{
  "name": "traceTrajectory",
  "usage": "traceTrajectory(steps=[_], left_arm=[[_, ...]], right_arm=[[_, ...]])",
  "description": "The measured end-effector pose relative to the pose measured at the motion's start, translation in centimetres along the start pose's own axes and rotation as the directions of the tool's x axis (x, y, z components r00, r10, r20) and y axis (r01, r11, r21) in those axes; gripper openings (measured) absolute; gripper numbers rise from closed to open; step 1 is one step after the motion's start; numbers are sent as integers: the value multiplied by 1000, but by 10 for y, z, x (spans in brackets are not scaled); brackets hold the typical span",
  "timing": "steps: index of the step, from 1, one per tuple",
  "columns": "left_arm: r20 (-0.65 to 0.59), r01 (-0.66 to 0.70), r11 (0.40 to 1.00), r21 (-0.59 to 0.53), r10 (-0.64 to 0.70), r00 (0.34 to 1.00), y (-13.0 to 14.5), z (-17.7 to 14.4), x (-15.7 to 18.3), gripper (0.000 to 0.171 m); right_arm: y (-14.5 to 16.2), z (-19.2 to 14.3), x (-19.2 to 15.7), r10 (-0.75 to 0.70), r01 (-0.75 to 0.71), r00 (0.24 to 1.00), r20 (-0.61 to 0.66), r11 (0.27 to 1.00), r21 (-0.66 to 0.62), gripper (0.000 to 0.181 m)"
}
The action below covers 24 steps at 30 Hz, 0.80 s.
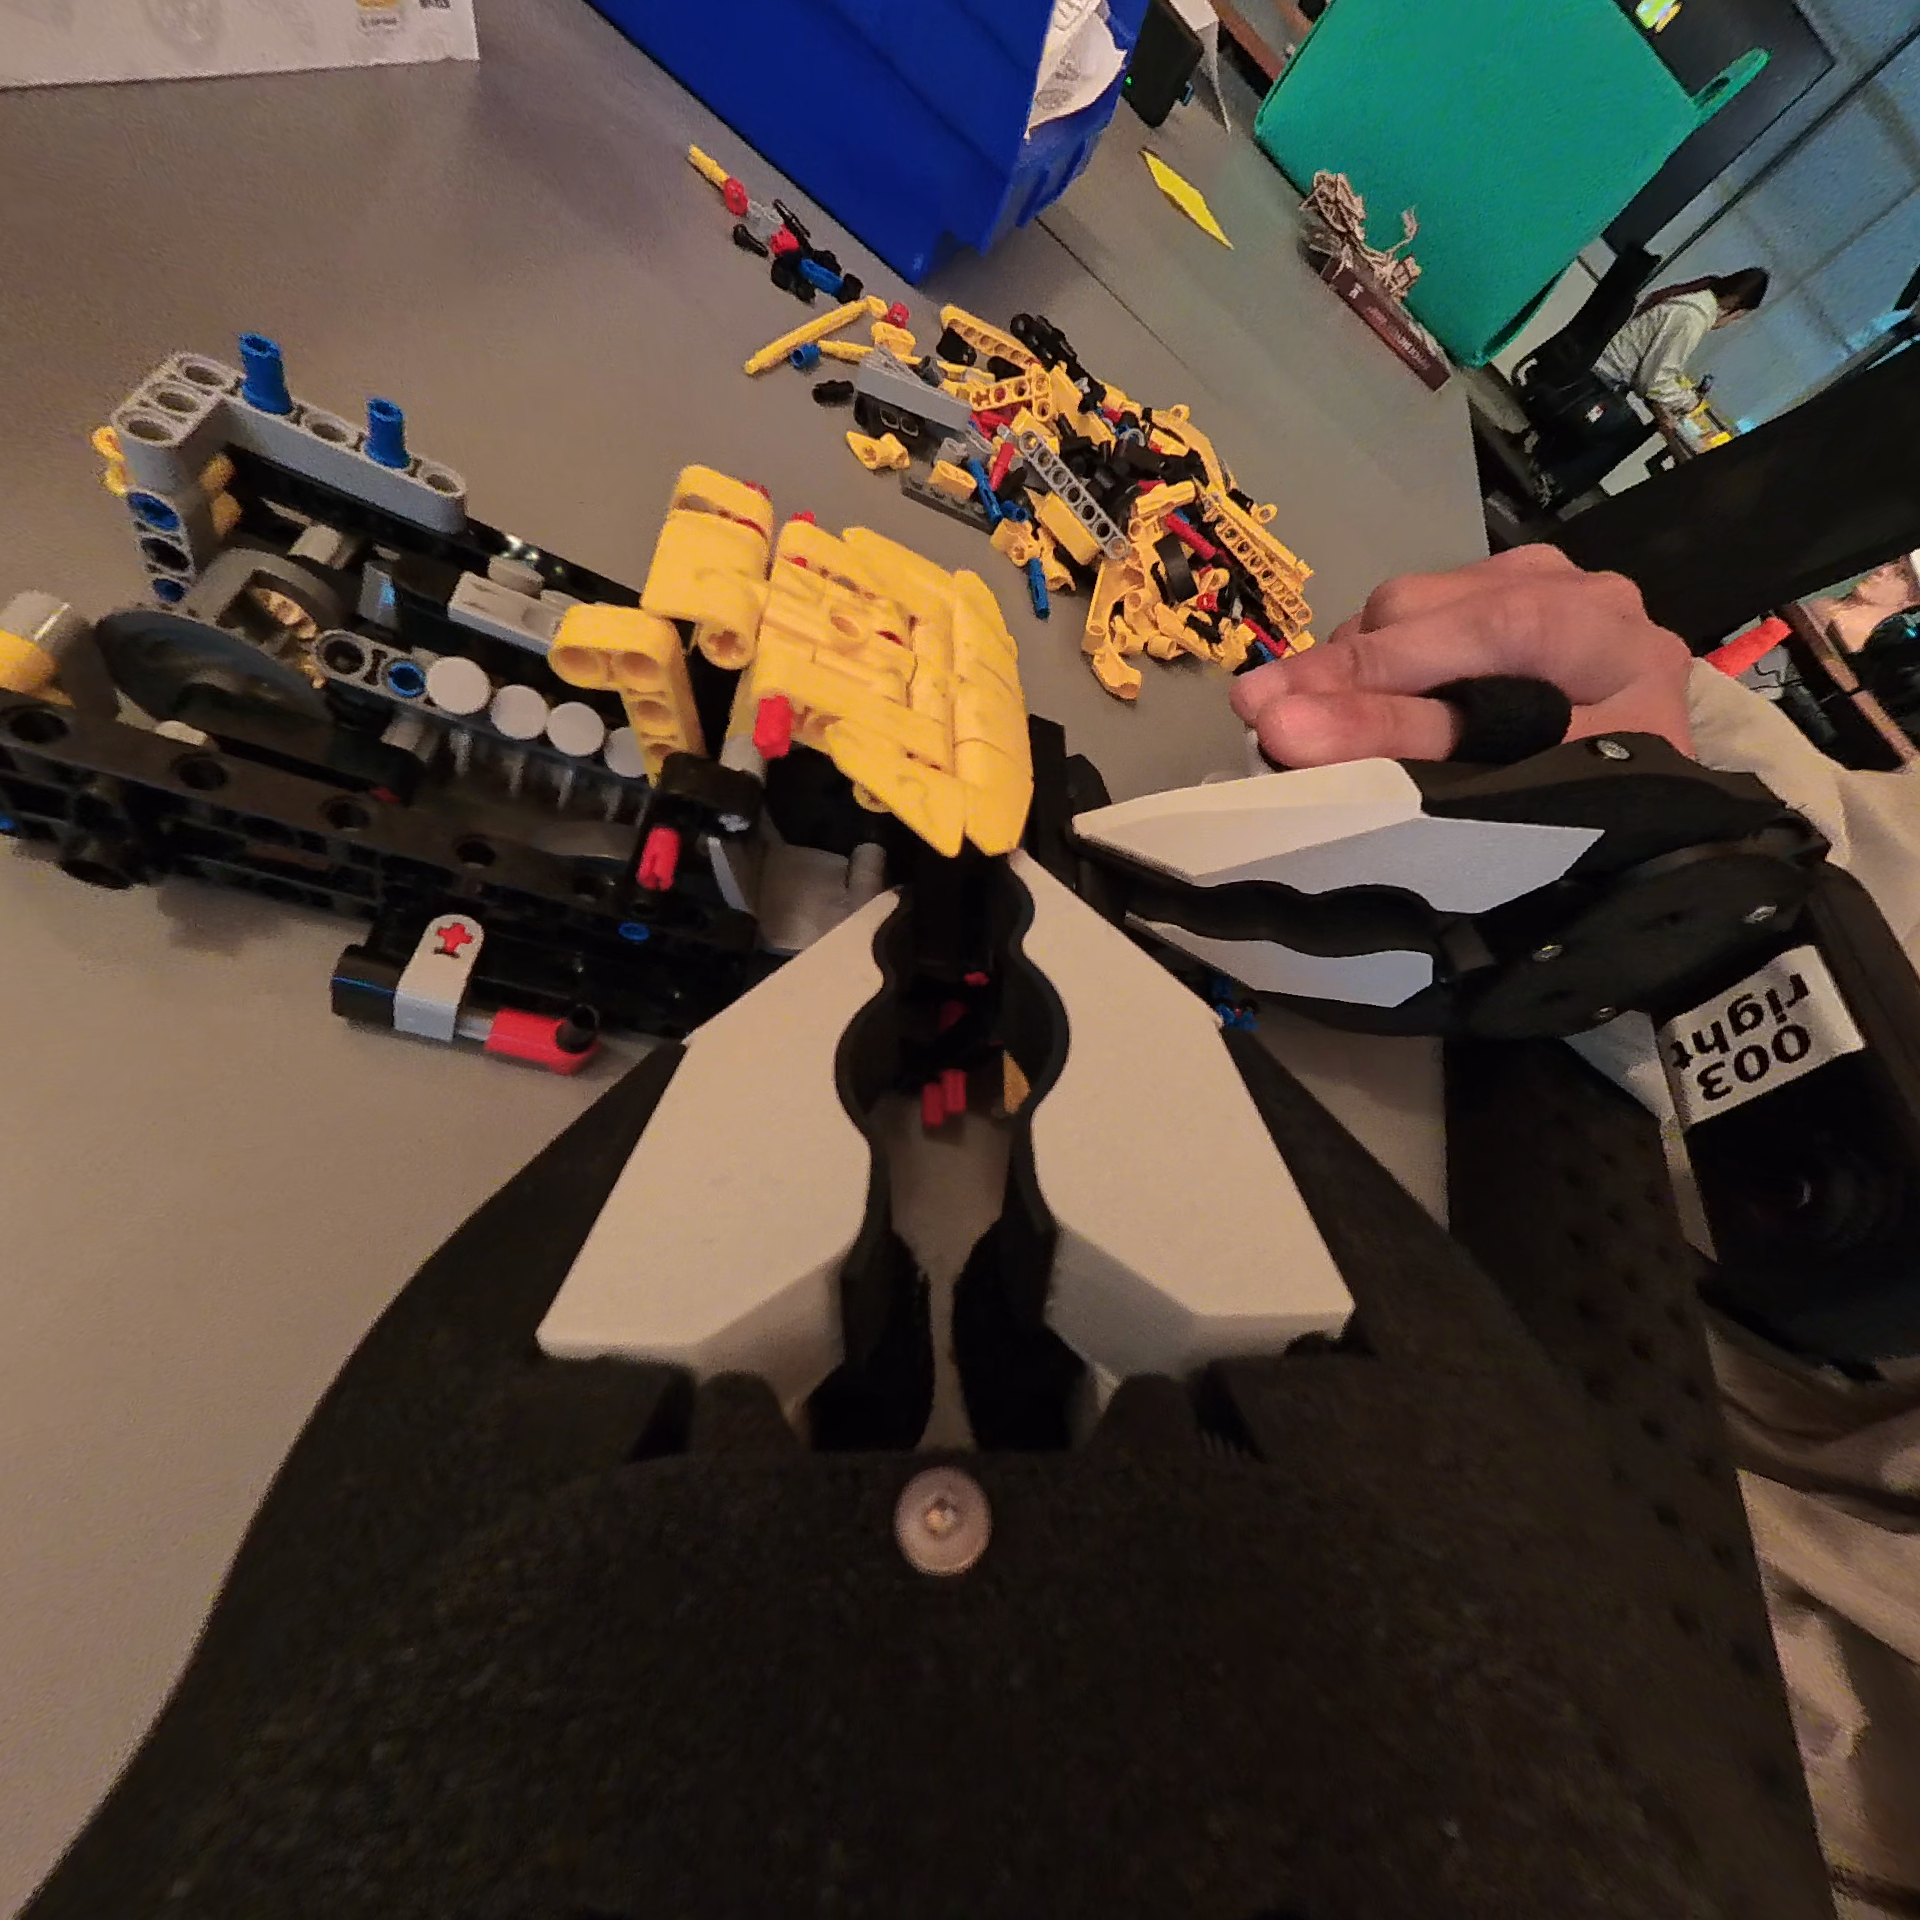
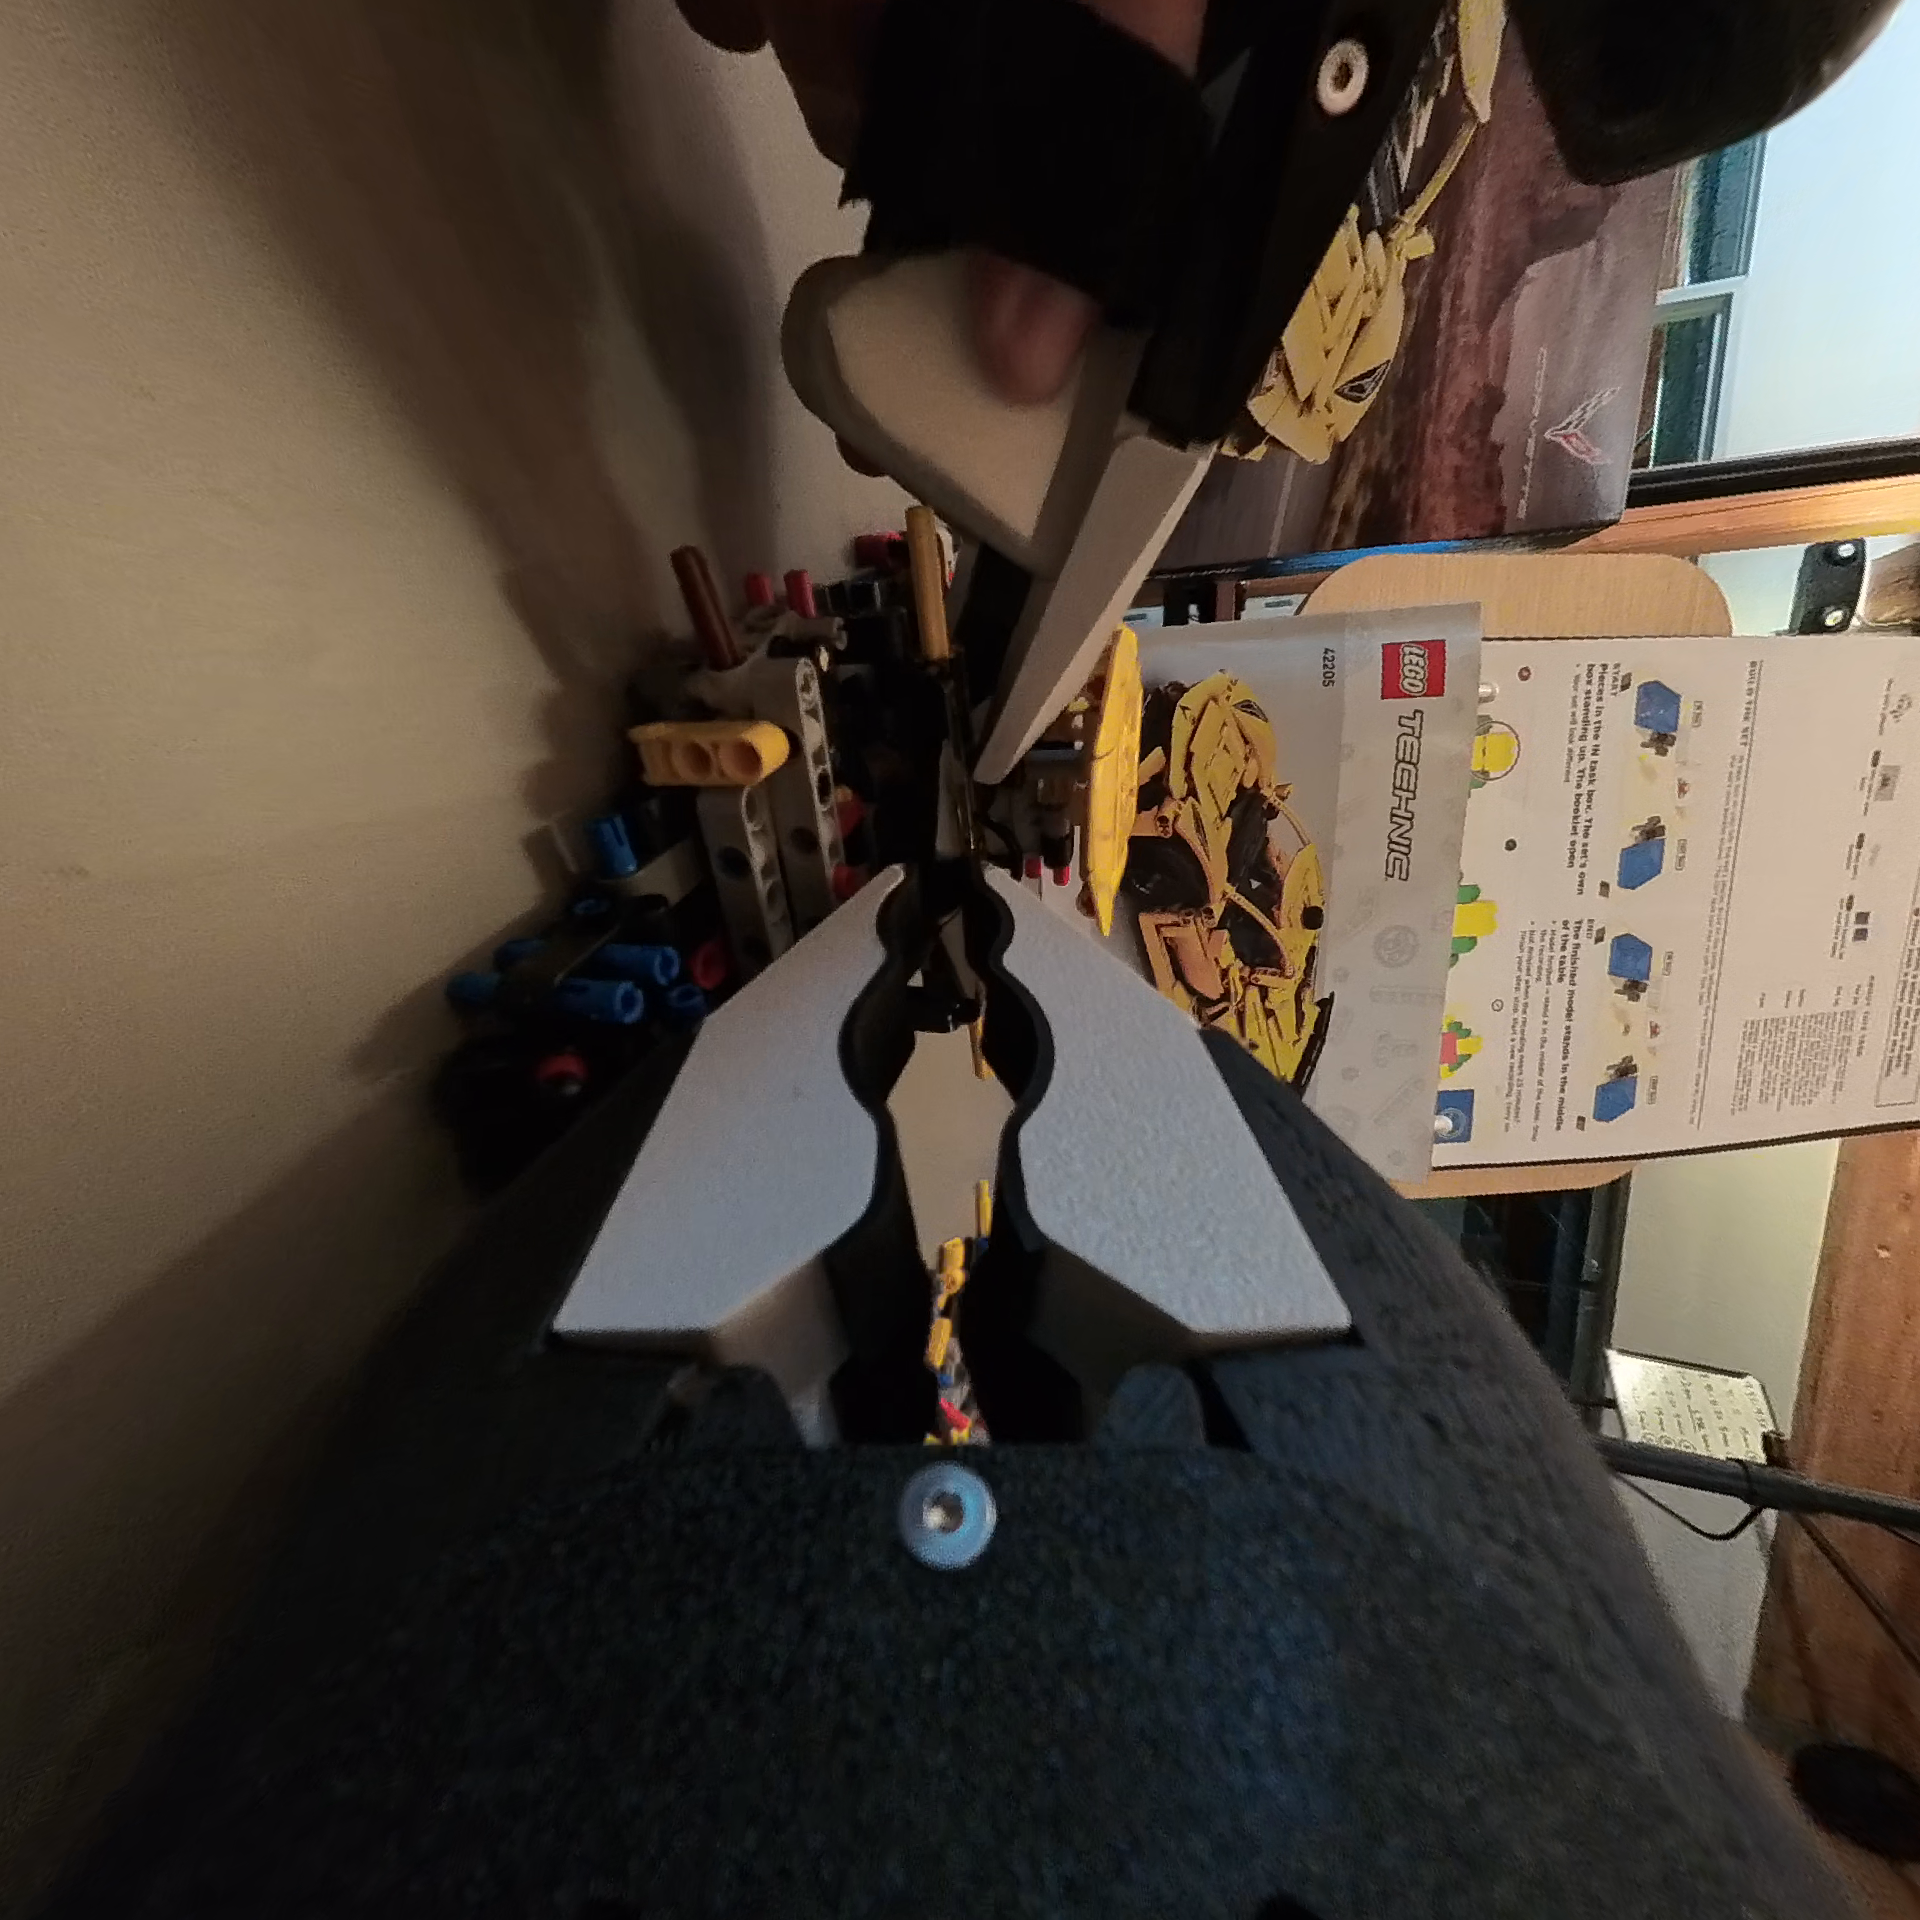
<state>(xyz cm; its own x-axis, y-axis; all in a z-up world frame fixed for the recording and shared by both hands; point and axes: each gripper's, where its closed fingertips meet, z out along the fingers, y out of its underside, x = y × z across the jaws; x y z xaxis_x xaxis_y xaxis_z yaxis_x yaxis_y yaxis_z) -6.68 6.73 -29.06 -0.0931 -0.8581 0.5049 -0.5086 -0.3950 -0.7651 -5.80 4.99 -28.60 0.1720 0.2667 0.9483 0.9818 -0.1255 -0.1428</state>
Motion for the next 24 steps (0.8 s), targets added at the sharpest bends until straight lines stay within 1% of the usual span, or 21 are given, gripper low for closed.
traceTrajectory(steps=[3,5,7,9,11,12,13,14,15,16,17,19,20,21,22,23,24], left_arm=[[-6,1,1000,-3,-1,1000,0,1,1,13],[-3,-4,1000,-2,4,1000,0,1,2,13],[-9,-20,1000,1,20,1000,0,1,2,13],[-43,-4,1000,0,4,999,0,-1,4,12],[-57,4,1000,8,-4,998,0,-4,5,12],[-48,-4,1000,16,5,999,-1,-5,5,11],[-36,-20,1000,21,21,999,-1,-6,5,12],[-27,-38,999,21,39,999,-1,-7,5,12],[-25,-57,998,16,57,998,0,-9,6,13],[-29,-77,997,9,77,997,0,-11,6,15],[-30,-97,995,12,97,995,-1,-15,6,15],[-13,-133,990,56,134,991,-9,-25,3,15],[-7,-145,986,83,146,989,-14,-30,1,15],[-3,-150,983,101,151,988,-17,-34,0,15],[4,-150,982,116,151,989,-19,-36,-2,15],[12,-145,981,129,145,989,-20,-38,-5,15],[17,-137,981,137,135,991,-21,-39,-8,15]], right_arm=[[1,-2,0,16,-16,1000,-4,1000,-5,5],[1,-2,-1,60,-60,998,6,998,-11,5],[1,-2,-3,160,-158,986,43,986,-44,7],[-1,-4,-4,251,-245,963,99,967,-64,11],[-7,-10,-1,393,-390,899,195,919,-54,27],[-13,-14,7,473,-479,847,243,877,-37,34],[-19,-18,18,548,-567,786,287,823,-18,37],[-24,-21,27,609,-645,714,346,764,-13,35],[-24,-19,35,665,-711,636,391,702,-38,37],[-20,-13,42,711,-758,569,413,649,-72,48],[-13,-4,47,739,-783,523,424,613,-103,52],[0,14,48,771,-826,427,473,545,-144,45],[9,26,50,803,-859,369,468,487,-157,40],[16,37,50,834,-895,289,470,409,-176,36],[16,41,49,835,-928,171,523,314,-199,37],[11,39,50,810,-954,19,585,189,-231,37],[5,34,56,752,-963,-132,645,58,-264,37]])
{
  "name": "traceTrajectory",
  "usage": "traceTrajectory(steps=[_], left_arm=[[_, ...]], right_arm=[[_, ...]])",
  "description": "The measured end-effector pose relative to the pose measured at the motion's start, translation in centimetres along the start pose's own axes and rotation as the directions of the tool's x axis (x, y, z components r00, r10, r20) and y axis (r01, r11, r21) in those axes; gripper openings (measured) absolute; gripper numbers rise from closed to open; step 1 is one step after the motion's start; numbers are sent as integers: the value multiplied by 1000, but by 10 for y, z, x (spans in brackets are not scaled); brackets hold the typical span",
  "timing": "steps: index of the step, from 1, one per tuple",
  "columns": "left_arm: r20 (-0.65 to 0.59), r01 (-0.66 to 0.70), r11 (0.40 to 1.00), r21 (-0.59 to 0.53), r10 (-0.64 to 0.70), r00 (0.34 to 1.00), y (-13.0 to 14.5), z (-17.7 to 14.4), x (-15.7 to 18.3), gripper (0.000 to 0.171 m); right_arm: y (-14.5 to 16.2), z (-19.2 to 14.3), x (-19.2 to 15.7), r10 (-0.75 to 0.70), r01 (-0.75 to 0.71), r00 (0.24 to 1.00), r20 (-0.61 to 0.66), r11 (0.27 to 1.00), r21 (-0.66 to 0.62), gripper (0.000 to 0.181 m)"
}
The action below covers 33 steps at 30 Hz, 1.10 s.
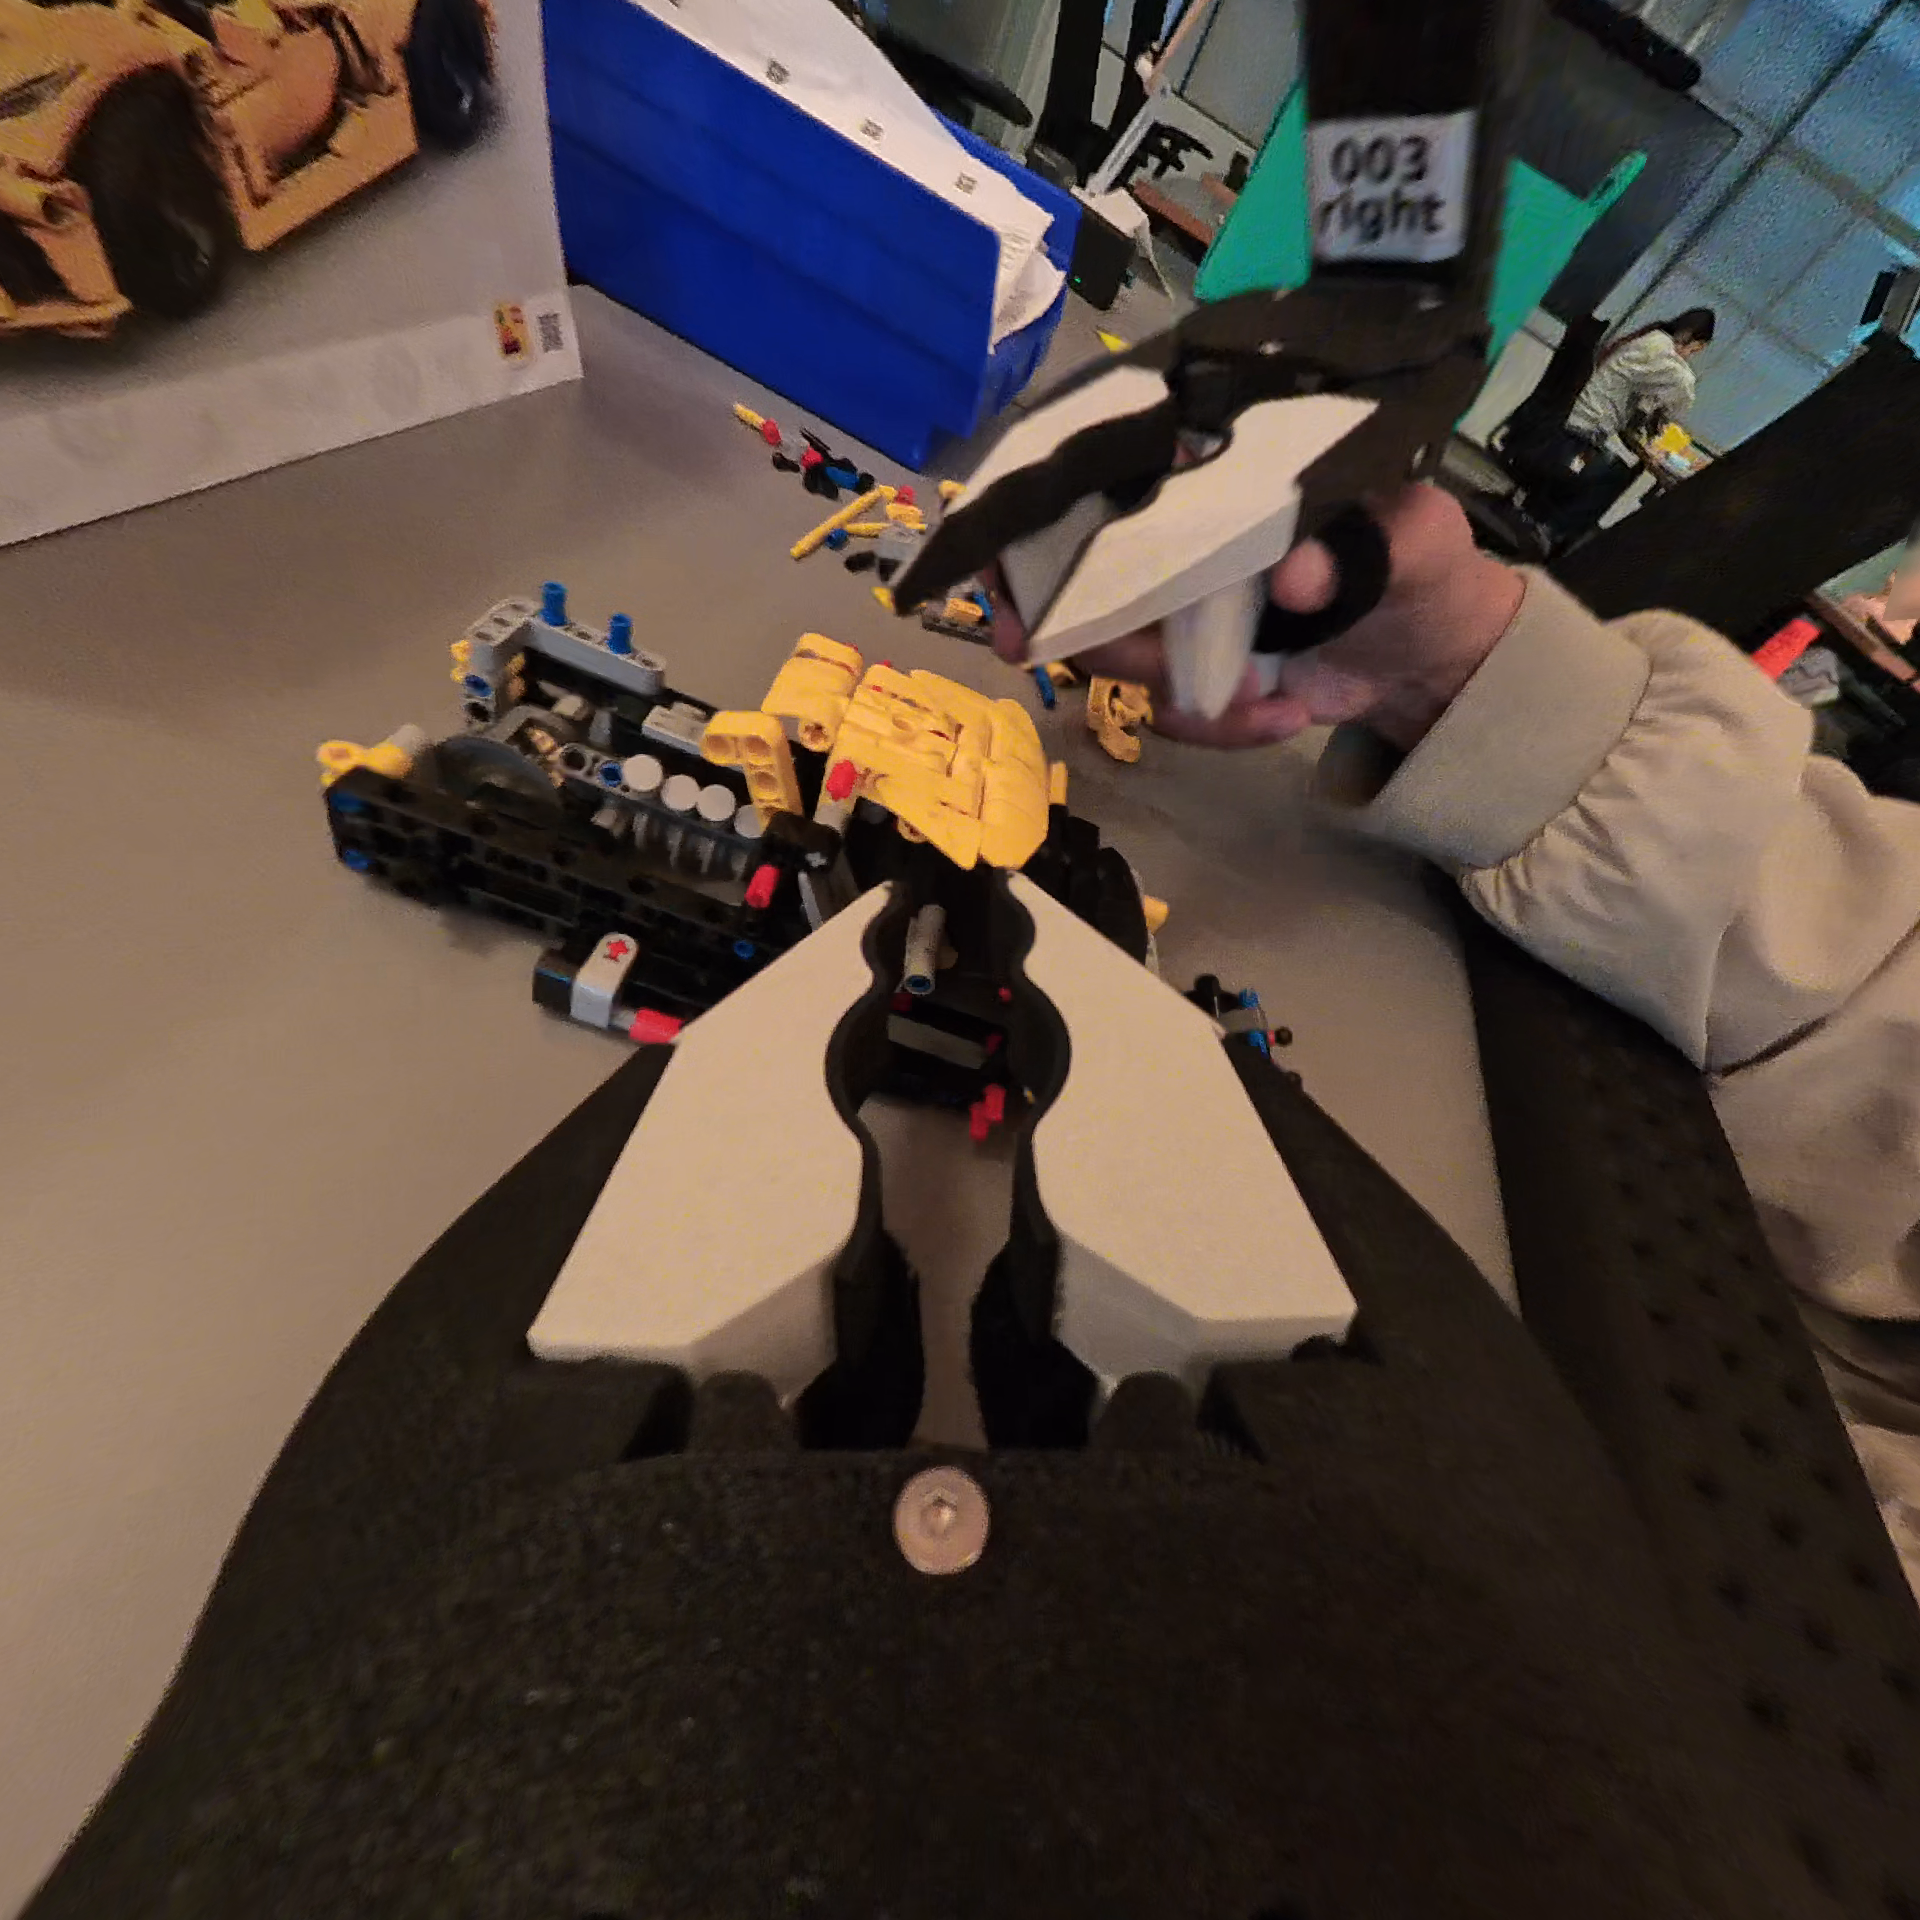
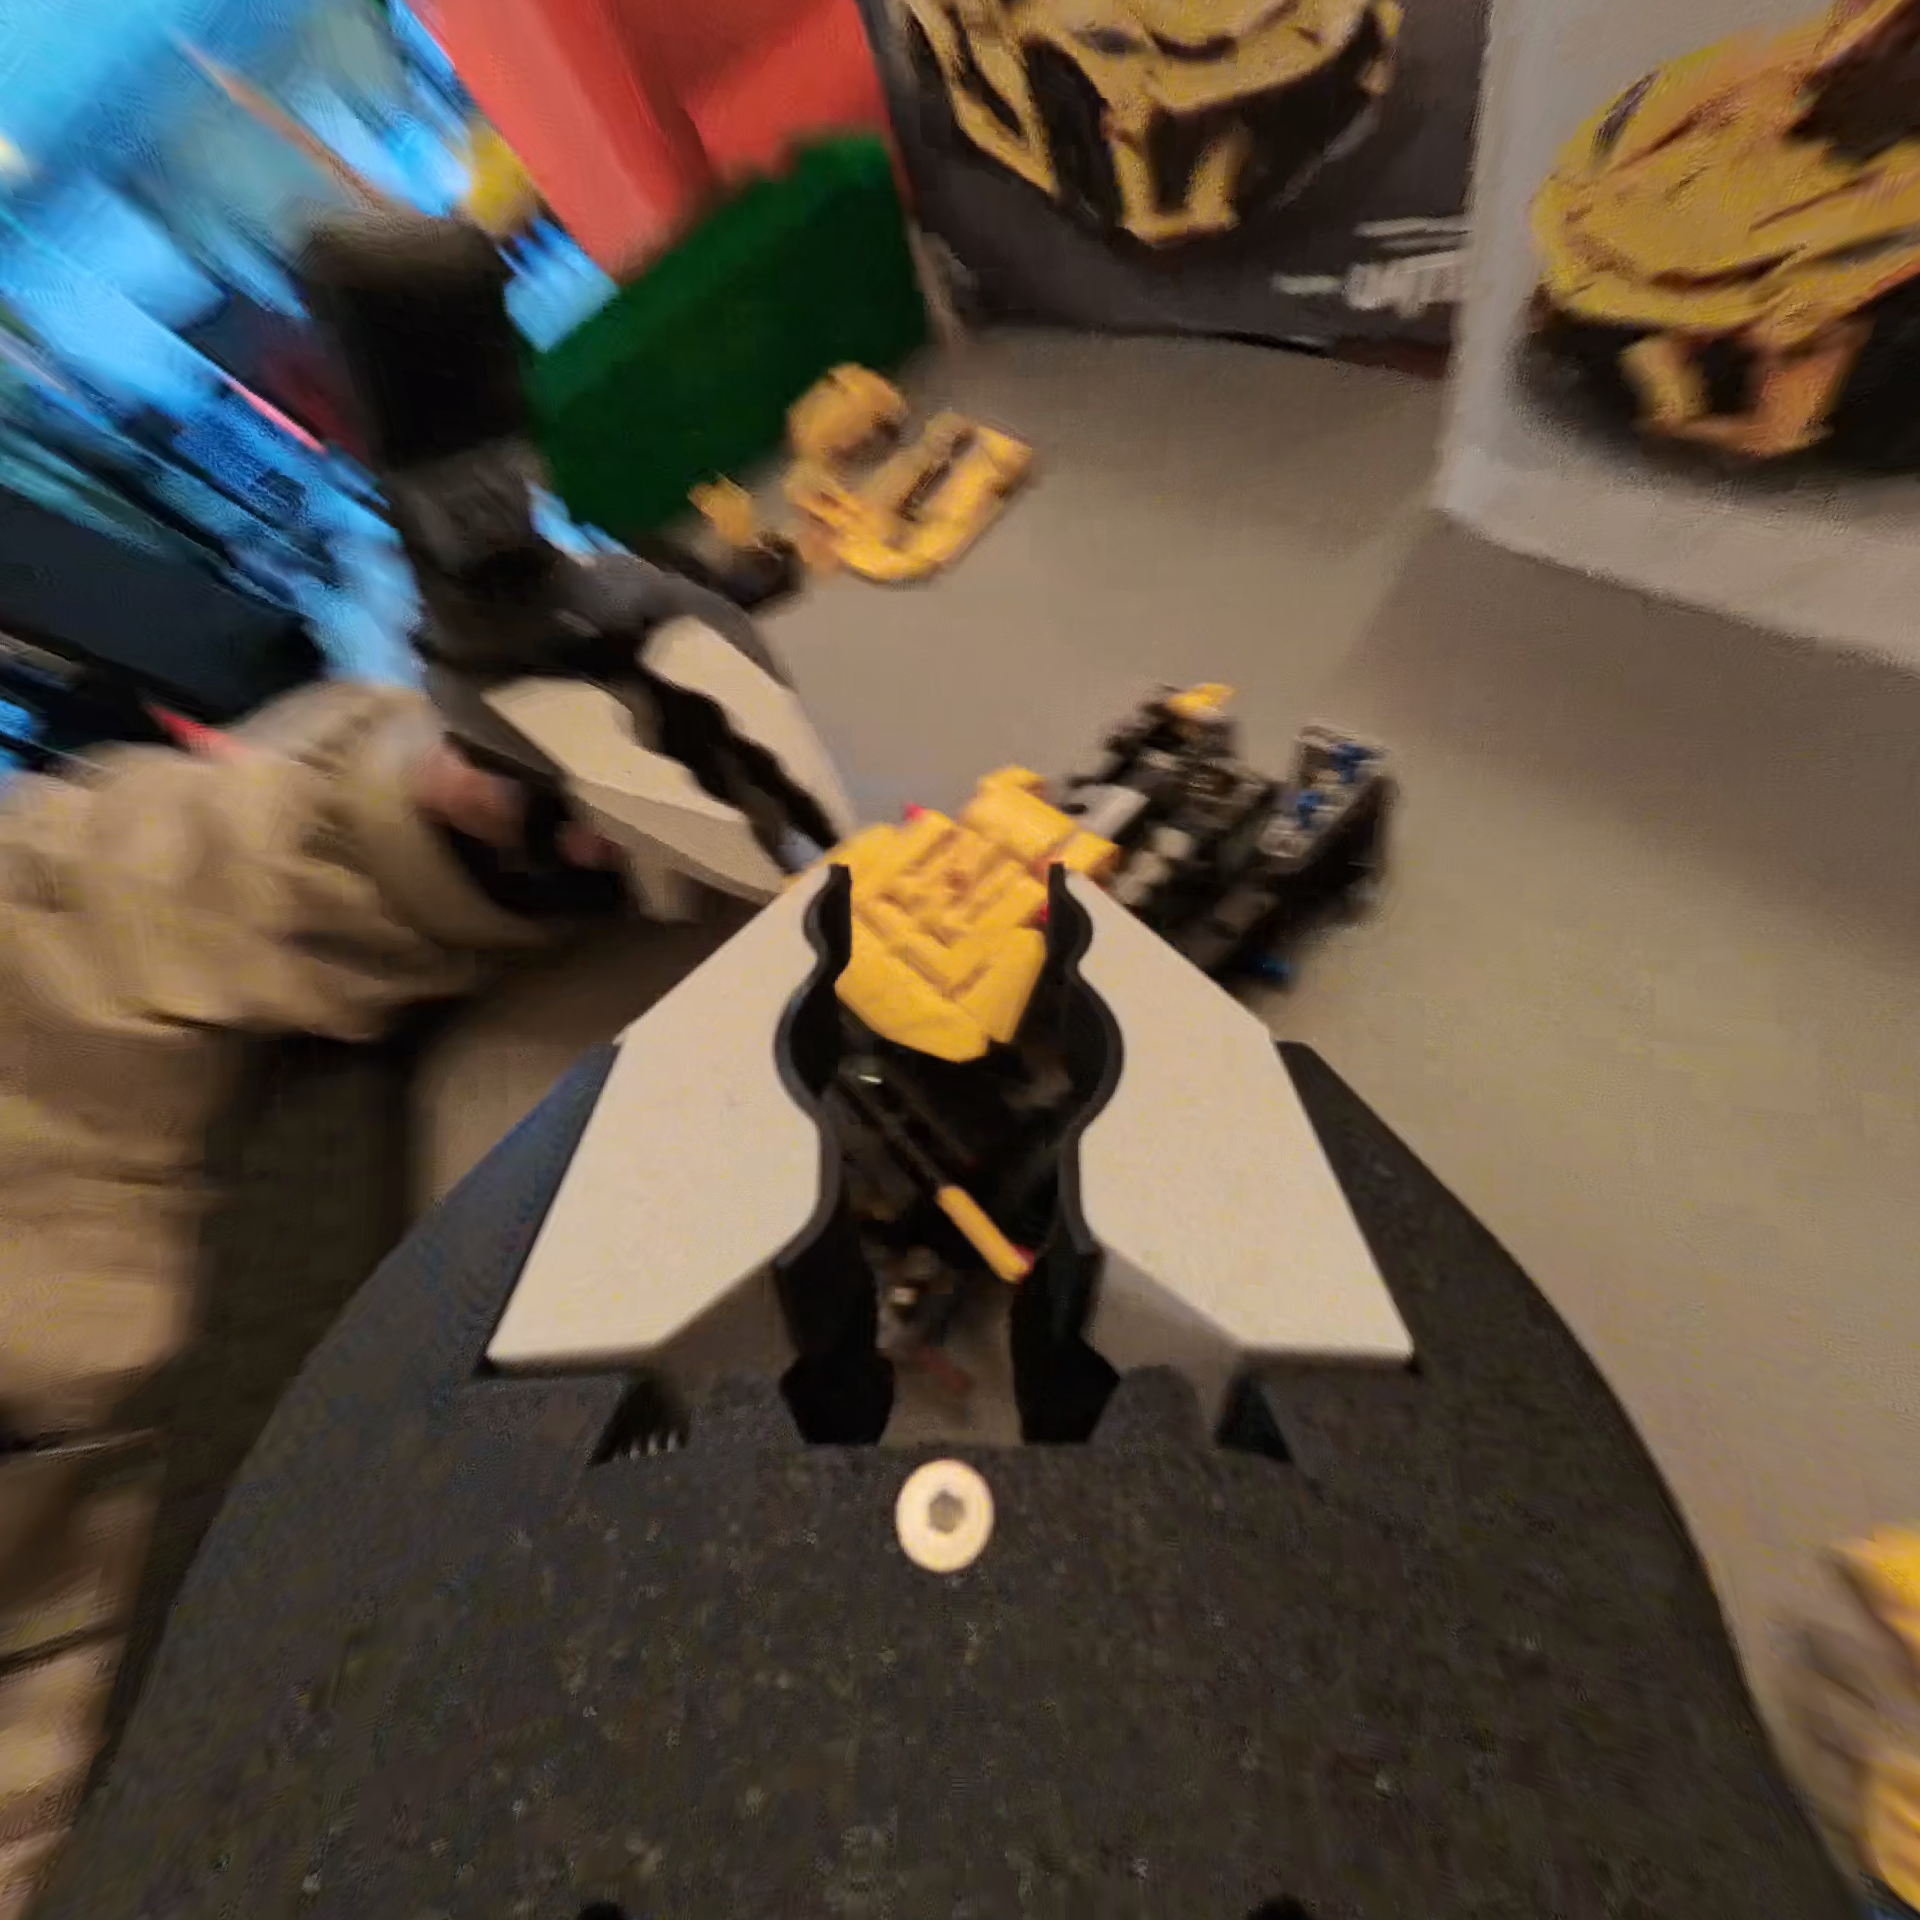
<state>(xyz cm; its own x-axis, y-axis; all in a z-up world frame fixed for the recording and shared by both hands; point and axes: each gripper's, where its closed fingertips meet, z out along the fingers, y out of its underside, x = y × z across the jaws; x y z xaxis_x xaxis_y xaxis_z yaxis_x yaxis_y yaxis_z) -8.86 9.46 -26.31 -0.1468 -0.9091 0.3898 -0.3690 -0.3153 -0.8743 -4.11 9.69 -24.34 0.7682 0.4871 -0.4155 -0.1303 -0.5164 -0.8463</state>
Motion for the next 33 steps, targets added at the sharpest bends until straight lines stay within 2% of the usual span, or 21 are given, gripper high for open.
traceTrajectory(steps=[1,2,5,9,10,12,16,19,21,23,33], left_arm=[[0,13,1000,4,-13,1000,-1,-1,-2,15],[-8,34,999,8,-34,999,-2,-2,-2,15],[-71,163,986,39,-160,985,-9,-6,-4,14],[-136,350,926,142,-332,933,-25,-14,-16,14],[-141,375,916,146,-355,924,-25,-14,-19,14],[-159,389,914,112,-370,915,-21,-9,-17,15],[-150,360,932,43,-351,924,-11,-1,-10,18],[-146,370,929,20,-363,920,-5,-1,-9,17],[-147,383,924,14,-377,914,-4,-1,-9,15],[-151,402,916,4,-397,905,-3,-1,-8,13],[-167,459,888,14,-451,877,-2,-1,-8,12]], right_arm=[[-4,-2,-8,74,-79,992,101,996,41,35],[-3,-4,-8,109,-117,986,129,992,51,33],[14,-3,15,81,-80,997,-8,996,35,31],[18,-1,28,145,-144,987,-64,989,17,29],[19,2,23,166,-166,986,-26,986,5,26],[19,8,6,214,-214,973,87,977,-11,19],[23,17,-16,256,-250,948,190,967,-51,20],[26,20,-23,327,-318,912,248,945,-75,13],[25,21,-19,437,-431,854,281,898,-86,5],[21,18,-19,527,-525,776,346,844,-107,13],[23,21,-11,608,-617,717,341,781,-95,2]])
